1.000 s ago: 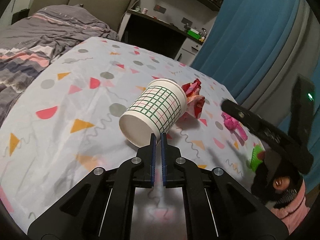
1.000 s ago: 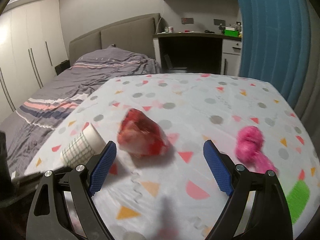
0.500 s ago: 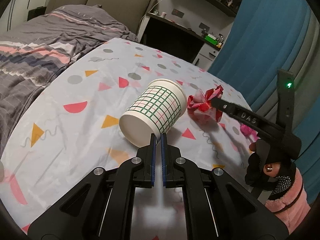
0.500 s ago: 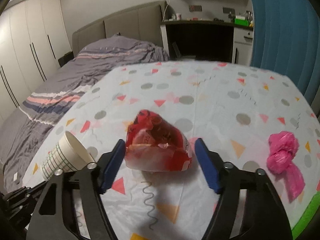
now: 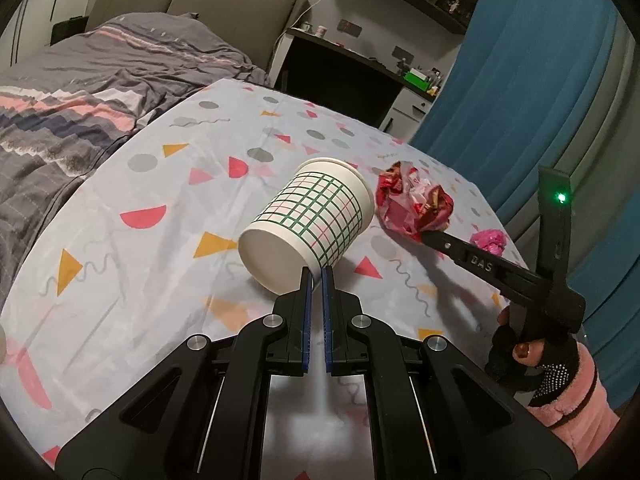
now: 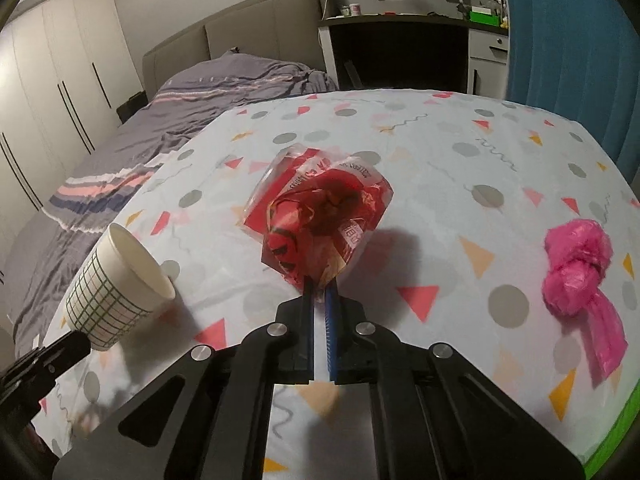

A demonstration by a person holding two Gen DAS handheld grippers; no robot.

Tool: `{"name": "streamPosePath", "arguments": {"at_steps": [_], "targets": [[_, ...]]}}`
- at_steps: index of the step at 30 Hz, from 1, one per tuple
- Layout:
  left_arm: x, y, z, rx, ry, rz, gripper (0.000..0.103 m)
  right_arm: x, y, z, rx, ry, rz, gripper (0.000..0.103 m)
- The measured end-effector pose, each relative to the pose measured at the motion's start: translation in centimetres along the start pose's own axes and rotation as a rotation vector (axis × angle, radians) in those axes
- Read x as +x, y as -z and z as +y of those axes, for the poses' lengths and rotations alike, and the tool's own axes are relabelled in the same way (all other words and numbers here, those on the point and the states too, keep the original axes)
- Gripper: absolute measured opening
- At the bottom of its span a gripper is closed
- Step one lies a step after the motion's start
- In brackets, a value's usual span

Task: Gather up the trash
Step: 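Carry the grid cup and wrapper over the grey bin with both grippers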

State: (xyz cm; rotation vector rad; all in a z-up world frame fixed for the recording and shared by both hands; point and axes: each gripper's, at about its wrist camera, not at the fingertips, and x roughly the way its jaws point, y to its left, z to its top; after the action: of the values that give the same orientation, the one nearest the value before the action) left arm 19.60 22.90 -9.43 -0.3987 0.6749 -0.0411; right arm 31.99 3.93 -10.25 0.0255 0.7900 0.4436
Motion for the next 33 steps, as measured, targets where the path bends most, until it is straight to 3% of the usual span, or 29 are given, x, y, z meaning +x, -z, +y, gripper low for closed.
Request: {"name": "streamPosePath", "arguments": {"at_steps": [10,18,27,33], "targets": [[-0.1,0.1,-1.5,0.012,0.024,-0.003,0.004,-5.0,1.1,-1.9,0.006,-0.008,-0.07,0.005],[-0.8,0.1,-5.5,0.06,0.072,-0.019,0.004,-10.2,2.7,-3.5,0.014,-0.002,-0.123,0.005],[-0.8,-0.2,-14.0,0.164,0.186,-0.024,0.004,-17.1,3.7,-8.3,0.069,0.053,-0.217,0.005],[0.4,0.2,-22.8,0.266,0.308,-0.004,0.004,-22.3,4.8,-13.9,0.119,0.163,-0.281,0.005]]}}
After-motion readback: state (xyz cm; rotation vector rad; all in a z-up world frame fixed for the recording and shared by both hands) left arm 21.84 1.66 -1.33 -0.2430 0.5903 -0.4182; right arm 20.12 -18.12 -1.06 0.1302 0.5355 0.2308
